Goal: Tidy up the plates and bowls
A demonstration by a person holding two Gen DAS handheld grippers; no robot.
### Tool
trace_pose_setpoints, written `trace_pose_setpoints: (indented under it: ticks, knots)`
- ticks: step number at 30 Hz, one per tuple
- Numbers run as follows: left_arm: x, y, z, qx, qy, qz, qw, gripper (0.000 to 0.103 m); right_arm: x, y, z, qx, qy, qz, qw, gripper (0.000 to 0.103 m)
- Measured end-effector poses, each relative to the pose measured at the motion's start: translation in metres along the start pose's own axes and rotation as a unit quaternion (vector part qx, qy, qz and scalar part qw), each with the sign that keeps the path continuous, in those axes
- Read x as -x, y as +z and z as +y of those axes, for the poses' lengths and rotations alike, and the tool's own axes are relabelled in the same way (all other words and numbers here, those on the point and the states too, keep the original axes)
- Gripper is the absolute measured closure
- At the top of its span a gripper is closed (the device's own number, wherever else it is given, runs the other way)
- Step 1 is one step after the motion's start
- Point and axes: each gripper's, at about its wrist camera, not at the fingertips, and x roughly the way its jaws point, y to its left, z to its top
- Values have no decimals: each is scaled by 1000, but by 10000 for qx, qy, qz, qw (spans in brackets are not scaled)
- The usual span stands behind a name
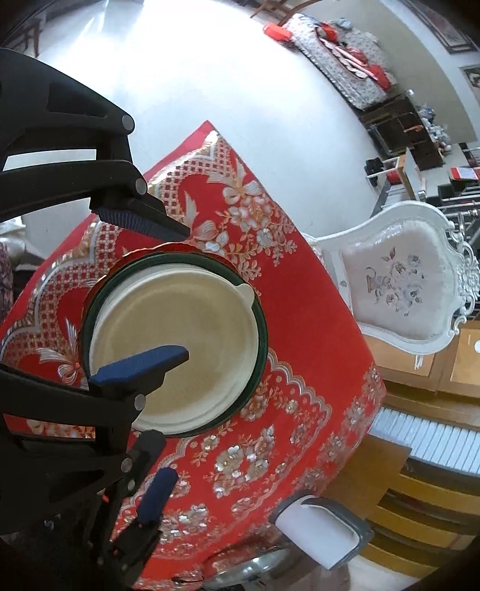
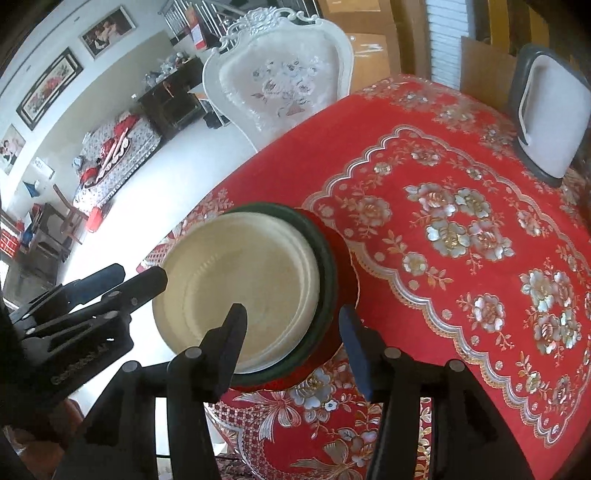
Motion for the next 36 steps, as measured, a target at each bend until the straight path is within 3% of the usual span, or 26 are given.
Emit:
trace_pose_setpoints:
  ticks: [7, 11, 19, 23, 36]
  knots:
    - [-1, -7, 5, 86, 338, 131, 9993, 43, -7, -3, 9, 144, -65, 121, 9998, 51]
    - [-3, -13, 13, 254, -34, 199, 9995, 43, -9, -3, 11, 201, -66, 138, 9997, 51]
    - [4, -13, 13, 75, -133, 38, 9999, 43, -11, -2, 14, 248, -66, 197, 9995, 51]
    - [1, -15, 15, 133, -437, 94, 9989, 43, -14, -2, 17, 288, -36, 262, 9992, 51]
    - [0, -13, 13, -75, -396, 43, 9992, 43, -17, -1, 25, 382, -84, 255, 9989, 51]
